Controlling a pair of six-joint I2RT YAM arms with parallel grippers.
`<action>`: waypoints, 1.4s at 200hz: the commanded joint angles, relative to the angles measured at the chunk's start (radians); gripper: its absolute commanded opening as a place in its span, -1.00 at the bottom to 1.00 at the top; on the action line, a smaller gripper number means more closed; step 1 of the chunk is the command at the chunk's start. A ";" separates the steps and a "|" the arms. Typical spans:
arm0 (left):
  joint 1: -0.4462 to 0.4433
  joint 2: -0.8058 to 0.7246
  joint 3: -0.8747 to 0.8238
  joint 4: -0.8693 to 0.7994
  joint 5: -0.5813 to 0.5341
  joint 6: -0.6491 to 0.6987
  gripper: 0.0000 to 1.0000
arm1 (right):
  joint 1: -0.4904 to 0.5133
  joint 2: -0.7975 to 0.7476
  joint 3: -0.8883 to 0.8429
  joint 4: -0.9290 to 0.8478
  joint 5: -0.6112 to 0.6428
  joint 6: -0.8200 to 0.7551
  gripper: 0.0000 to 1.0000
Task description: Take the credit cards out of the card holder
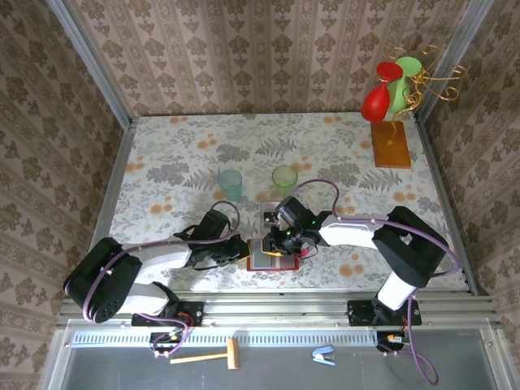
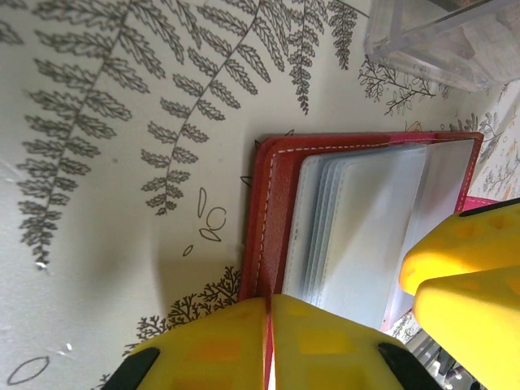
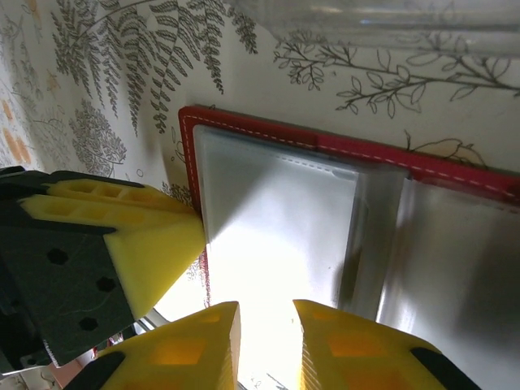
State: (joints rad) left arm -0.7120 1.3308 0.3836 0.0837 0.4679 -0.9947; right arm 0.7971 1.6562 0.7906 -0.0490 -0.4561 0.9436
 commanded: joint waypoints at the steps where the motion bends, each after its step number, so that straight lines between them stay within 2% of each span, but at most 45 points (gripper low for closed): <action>1: -0.004 0.009 -0.016 -0.004 0.000 -0.009 -0.77 | 0.011 0.014 -0.005 -0.009 -0.006 0.011 -0.53; 147: -0.001 0.037 -0.012 -0.002 0.006 0.001 -0.78 | 0.009 0.004 -0.004 -0.115 0.087 -0.018 -0.52; 280: 0.006 0.067 -0.008 0.008 0.015 0.007 -0.78 | -0.008 -0.031 -0.008 -0.162 0.112 -0.039 -0.53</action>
State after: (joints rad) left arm -0.7113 1.3743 0.3836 0.1379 0.4980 -0.9943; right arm 0.7959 1.6417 0.7906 -0.1467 -0.3920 0.9195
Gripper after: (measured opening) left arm 0.113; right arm 0.239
